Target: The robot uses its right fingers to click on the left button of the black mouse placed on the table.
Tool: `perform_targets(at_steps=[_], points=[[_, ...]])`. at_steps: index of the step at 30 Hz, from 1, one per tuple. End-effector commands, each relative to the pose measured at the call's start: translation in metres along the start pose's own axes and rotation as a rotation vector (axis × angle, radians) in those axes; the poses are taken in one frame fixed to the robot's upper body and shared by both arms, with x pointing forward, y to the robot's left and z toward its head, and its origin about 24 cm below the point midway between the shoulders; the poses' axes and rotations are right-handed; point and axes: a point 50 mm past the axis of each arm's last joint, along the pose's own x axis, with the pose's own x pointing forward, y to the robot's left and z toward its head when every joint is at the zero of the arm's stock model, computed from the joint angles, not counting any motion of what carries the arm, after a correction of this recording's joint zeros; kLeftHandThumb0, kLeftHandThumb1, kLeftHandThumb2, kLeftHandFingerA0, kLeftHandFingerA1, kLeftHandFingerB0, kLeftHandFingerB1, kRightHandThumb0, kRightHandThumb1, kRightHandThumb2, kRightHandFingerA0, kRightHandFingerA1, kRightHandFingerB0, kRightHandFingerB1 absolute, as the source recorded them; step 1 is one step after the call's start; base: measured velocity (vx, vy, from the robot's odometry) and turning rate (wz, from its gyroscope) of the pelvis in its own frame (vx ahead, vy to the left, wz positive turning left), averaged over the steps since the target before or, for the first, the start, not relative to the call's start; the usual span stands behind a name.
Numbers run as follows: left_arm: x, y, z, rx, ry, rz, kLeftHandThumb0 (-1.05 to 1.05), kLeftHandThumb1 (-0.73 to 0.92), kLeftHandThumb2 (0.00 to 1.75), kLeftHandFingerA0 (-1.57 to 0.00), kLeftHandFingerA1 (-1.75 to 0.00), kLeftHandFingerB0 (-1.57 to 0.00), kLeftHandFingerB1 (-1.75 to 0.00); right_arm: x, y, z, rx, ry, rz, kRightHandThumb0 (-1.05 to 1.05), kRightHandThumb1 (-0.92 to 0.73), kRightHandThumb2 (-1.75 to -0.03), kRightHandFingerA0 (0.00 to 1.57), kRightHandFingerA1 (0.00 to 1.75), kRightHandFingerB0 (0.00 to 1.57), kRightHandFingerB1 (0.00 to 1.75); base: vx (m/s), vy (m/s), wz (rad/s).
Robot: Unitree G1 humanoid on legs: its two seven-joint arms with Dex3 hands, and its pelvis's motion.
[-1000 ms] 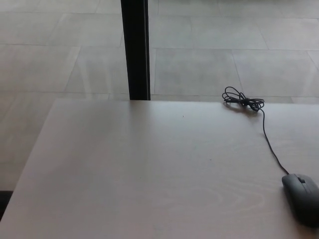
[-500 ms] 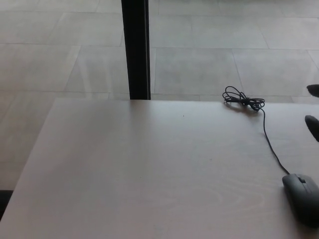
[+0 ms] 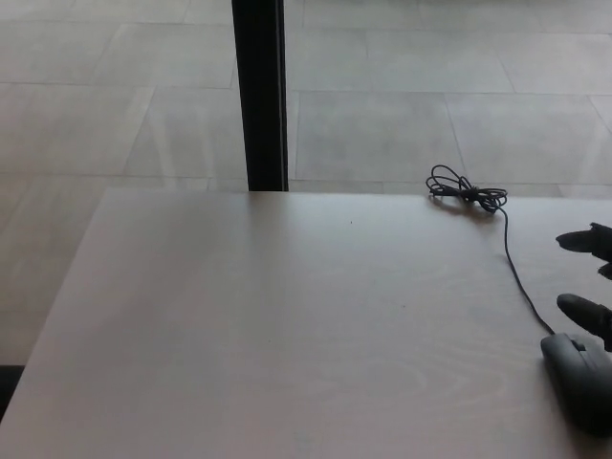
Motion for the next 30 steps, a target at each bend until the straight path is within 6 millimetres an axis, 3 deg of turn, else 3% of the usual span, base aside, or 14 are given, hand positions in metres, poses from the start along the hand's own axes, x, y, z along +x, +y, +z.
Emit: perform_targets(at_steps=[1, 3, 4, 5, 6, 7, 8, 9, 10, 11, 12, 13, 28, 30], points=[[0.0, 0.006, 0.009, 0.017, -0.054, 0.008, -0.85, 0.92, 0.77, -0.89, -0.59, -0.66, -0.51, 0.0, -0.008, -0.001, -0.156, -0.107, -0.007, -0.76, -0.91, -0.68, 0.47, 0.43, 0.45, 0.37, 0.0, 0.0, 0.0], [0.001, 0.006, 0.008, 0.006, -0.038, 0.012, -0.85, 0.92, 0.78, -0.89, -0.58, -0.63, -0.5, 0.0, -0.008, -0.001, -0.179, -0.12, -0.007, -0.76, -0.91, -0.68, 0.5, 0.41, 0.46, 0.38, 0.0, 0.0, 0.0], [0.001, 0.005, 0.008, 0.0, -0.042, 0.011, -0.86, 0.92, 0.77, -0.9, -0.6, -0.69, -0.52, -0.002, -0.004, 0.002, -0.211, -0.136, 0.0, -0.77, -0.9, -0.68, 0.49, 0.45, 0.47, 0.37, 0.0, 0.0, 0.0], [0.001, 0.004, 0.009, 0.001, -0.045, 0.011, -0.82, 0.82, 1.25, -0.9, -0.68, -0.63, -0.64, -0.003, -0.002, 0.003, -0.225, -0.146, 0.003, -0.76, -0.88, -0.67, 0.49, 0.46, 0.49, 0.38, 0.0, 0.0, 0.0], [0.001, 0.004, 0.009, 0.005, -0.047, 0.012, -0.82, 0.82, 1.25, -0.9, -0.68, -0.63, -0.64, -0.003, 0.0, 0.003, -0.227, -0.151, 0.002, -0.76, -0.88, -0.67, 0.49, 0.46, 0.49, 0.38, 0.0, 0.0, 0.0], [0.001, 0.004, 0.009, 0.006, -0.042, 0.017, -0.83, 0.81, 1.24, -0.9, -0.67, -0.63, -0.65, -0.004, 0.002, 0.005, -0.223, -0.158, 0.005, -0.75, -0.86, -0.66, 0.49, 0.47, 0.49, 0.38, 0.0, 0.0, 0.0], [0.001, 0.004, 0.01, 0.001, -0.039, 0.019, -0.86, 0.92, 0.76, -0.93, -0.6, -0.66, -0.52, -0.004, 0.004, 0.005, -0.219, -0.16, 0.013, -0.76, -0.86, -0.67, 0.48, 0.47, 0.47, 0.37, 0.0, 0.0, 0.0], [0.001, 0.004, 0.01, -0.004, -0.037, 0.02, -0.85, 0.92, 0.77, -0.9, -0.59, -0.67, -0.51, -0.005, 0.007, 0.006, -0.21, -0.164, 0.029, -0.78, -0.87, -0.67, 0.47, 0.48, 0.47, 0.37, 0.0, 0.0, 0.0], [0.001, 0.004, 0.01, -0.013, -0.037, 0.016, -0.81, 0.8, 1.23, -0.9, -0.69, -0.61, -0.64, -0.005, 0.009, 0.007, -0.214, -0.171, 0.038, -0.78, -0.88, -0.68, 0.47, 0.48, 0.46, 0.37, 0.0, 0.0, 0.0], [0.001, 0.004, 0.01, -0.03, -0.036, 0.013, -0.81, 0.8, 1.23, -0.9, -0.69, -0.61, -0.64, -0.005, 0.01, 0.008, -0.225, -0.177, 0.042, -0.78, -0.88, -0.68, 0.47, 0.48, 0.46, 0.37, 0.0, 0.0, 0.0], [0.001, 0.003, 0.01, -0.008, -0.035, 0.005, -0.88, 0.92, 0.8, -0.87, -0.59, -0.6, -0.51, -0.006, 0.014, 0.011, -0.232, -0.184, 0.053, -0.79, -0.89, -0.68, 0.47, 0.47, 0.47, 0.36, 0.0, 0.0, 0.0], [0.001, 0.003, 0.009, 0.004, -0.036, 0.012, -0.85, 0.92, 0.77, -0.86, -0.57, -0.65, -0.51, -0.007, 0.017, 0.012, -0.223, -0.197, 0.061, -0.78, -0.89, -0.68, 0.48, 0.48, 0.47, 0.37, 0.0, 0.0, 0.0], [0.001, 0.003, 0.009, -0.011, -0.044, 0.0, -0.85, 0.92, 0.73, -0.92, -0.59, -0.65, -0.5, -0.02, 0.014, -0.019, -0.282, -0.067, 0.108, -0.75, -0.9, -0.67, 0.47, 0.46, 0.46, 0.36, 0.0, 0.0, 0.0], [0.001, 0.004, 0.009, -0.024, -0.039, 0.012, -0.87, 0.92, 0.74, -0.9, -0.58, -0.67, -0.5, -0.023, 0.011, -0.025, -0.286, -0.075, 0.074, -0.71, -0.86, -0.66, 0.52, 0.47, 0.51, 0.39, 0.0, 0.0, 0.0]])
